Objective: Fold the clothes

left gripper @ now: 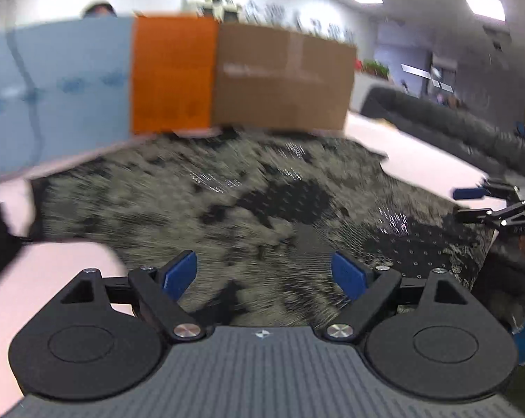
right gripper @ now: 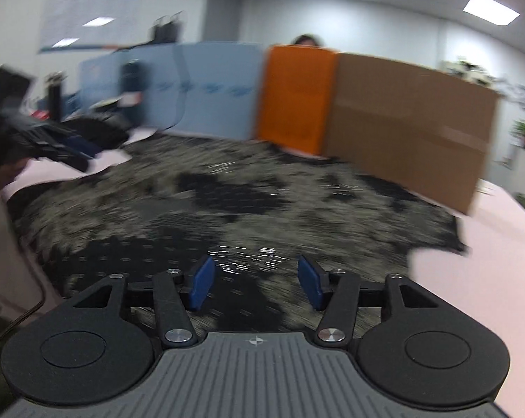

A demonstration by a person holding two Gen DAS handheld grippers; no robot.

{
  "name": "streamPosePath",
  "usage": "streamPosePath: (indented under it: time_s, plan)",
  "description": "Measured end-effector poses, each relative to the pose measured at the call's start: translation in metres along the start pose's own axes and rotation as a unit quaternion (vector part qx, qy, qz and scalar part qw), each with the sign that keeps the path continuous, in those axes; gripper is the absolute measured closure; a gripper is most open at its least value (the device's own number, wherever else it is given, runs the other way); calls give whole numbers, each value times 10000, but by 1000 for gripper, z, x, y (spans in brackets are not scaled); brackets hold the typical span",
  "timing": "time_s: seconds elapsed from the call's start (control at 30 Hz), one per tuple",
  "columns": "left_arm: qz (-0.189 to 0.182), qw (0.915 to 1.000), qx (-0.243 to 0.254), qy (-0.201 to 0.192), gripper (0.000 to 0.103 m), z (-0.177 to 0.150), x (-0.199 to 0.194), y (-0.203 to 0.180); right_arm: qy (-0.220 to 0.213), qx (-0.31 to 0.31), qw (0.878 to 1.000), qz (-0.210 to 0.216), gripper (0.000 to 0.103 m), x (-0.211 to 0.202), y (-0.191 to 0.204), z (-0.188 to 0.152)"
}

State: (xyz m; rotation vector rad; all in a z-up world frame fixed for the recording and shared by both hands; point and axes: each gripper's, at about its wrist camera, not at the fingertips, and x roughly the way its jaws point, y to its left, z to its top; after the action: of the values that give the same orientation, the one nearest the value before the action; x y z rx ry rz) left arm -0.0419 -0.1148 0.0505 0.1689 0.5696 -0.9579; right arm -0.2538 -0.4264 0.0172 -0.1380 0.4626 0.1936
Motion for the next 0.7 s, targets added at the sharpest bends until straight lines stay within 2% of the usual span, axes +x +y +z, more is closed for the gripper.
streamPosePath:
  time_s: [0.03, 0.1, 0.17, 0.27, 0.4, 0.53, 0.63, 0.7]
  plan:
    - [-80, 9998, 56, 165, 20, 1, 11, -4, 97, 8, 9998, 165, 43, 8, 1, 3]
    - [-137, 9989, 168, 423, 20, -5, 25, -9, 269, 447, 9980, 360, 42, 18, -10, 0]
    - [-139, 9981, 231, 547, 19, -17, 29, -9, 365, 872, 9948, 379, 39, 18, -23, -10]
    - [-241, 9984, 351, 365, 12, -34, 16, -4, 226, 1155, 9927, 242, 30, 3, -30, -23]
    - [-295, 9985, 362, 297, 0, -51, -7, 7, -44, 1424, 9898, 36, 29, -22, -35, -39]
    - [-398, 9975, 550, 200, 0, -62, -34, 11, -314, 1690, 9850, -171, 24, -47, -40, -54]
    - [-548, 9968, 568, -140, 0, -59, -54, 15, -513, 1863, 9807, -300, 17, -63, -43, -63]
    - [-497, 9966, 528, -392, 0, -54, -63, 19, -630, 1852, 9804, -252, 16, -63, -45, -54]
